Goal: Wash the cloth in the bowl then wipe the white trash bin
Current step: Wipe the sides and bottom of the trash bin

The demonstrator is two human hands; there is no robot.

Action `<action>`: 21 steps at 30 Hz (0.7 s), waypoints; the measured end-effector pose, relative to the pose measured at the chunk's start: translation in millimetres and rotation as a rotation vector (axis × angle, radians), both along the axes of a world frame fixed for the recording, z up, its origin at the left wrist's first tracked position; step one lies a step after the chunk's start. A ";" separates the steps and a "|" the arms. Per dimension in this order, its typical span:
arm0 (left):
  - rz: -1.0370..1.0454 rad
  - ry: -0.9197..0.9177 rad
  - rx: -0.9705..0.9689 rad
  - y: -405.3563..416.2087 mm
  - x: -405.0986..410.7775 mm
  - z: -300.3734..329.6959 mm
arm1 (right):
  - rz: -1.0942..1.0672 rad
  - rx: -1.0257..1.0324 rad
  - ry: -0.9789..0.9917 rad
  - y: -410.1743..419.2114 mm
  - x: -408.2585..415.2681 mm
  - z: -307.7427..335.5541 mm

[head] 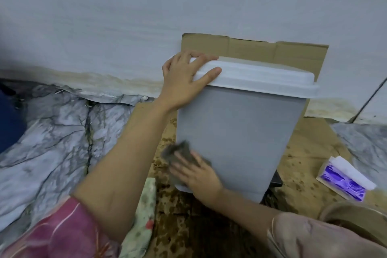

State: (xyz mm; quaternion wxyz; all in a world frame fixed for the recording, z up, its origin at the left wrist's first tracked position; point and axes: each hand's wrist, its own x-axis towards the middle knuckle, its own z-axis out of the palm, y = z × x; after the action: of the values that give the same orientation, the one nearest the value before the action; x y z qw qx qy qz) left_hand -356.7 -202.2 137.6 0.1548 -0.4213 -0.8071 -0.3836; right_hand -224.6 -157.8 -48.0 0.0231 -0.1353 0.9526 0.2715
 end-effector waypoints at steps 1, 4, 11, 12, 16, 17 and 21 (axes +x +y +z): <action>-0.011 0.007 0.004 -2.5 -1.7 -1.1 | 0.010 0.039 -0.200 0.5 15.1 -13.1; -0.019 0.017 0.014 -8.0 -7.1 -3.7 | -0.014 0.012 -0.242 26.6 51.2 -45.3; -0.013 0.022 0.044 0.4 -3.6 -6.0 | -0.353 -0.366 0.688 66.8 37.9 35.9; -0.008 0.023 0.048 1.2 -2.5 -5.9 | -0.385 -0.374 0.750 63.9 23.5 49.7; 0.016 0.012 0.072 3.8 2.4 -6.9 | -0.393 -0.329 0.653 42.6 -3.0 37.0; 0.023 0.012 0.077 4.4 2.9 -7.0 | -0.336 -0.295 0.583 37.3 1.0 18.4; 0.015 0.003 0.074 2.2 2.0 -8.0 | -0.118 -0.146 0.204 36.1 53.3 -63.4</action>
State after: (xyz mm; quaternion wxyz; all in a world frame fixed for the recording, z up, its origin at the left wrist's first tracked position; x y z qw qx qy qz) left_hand -354.7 -199.9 129.7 0.1744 -0.4095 -0.7953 -0.4116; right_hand -171.2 -121.7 -111.4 -0.0678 -0.0522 0.9735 0.2120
